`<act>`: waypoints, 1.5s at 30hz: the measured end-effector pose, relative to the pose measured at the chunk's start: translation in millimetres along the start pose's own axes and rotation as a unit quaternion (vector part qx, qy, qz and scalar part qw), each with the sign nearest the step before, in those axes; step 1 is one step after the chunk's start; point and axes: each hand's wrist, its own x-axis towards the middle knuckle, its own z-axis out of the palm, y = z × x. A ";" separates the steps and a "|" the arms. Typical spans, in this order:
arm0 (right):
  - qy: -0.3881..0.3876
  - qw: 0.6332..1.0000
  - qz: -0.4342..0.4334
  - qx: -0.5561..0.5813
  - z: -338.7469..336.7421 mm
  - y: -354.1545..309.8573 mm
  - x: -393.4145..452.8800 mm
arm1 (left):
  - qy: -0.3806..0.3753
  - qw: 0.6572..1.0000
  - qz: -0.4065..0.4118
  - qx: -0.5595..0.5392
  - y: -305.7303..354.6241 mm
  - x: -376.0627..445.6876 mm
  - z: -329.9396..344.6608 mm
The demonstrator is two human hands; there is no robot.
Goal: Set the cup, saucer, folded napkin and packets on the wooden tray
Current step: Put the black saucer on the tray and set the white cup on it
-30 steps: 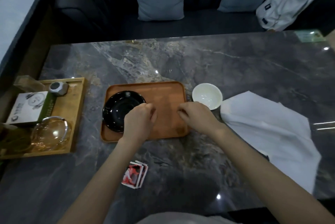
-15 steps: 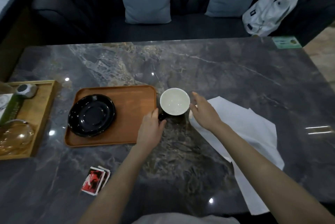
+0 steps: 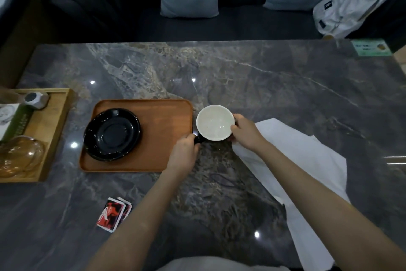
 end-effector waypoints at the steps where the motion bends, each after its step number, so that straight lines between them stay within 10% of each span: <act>1: 0.000 1.000 0.000 -0.005 0.0 -0.6 0.8 | -0.007 1.000 0.004 0.011 0.5 0.3 -2.4; 27: 0.063 0.988 -0.140 0.020 130.4 -160.4 -6.4 | 0.145 0.989 0.024 0.012 -139.2 -47.3 -151.7; 45: 0.012 0.997 -0.079 0.019 205.3 -181.6 16.7 | 0.087 0.995 -0.038 -0.002 -216.2 -41.1 -157.5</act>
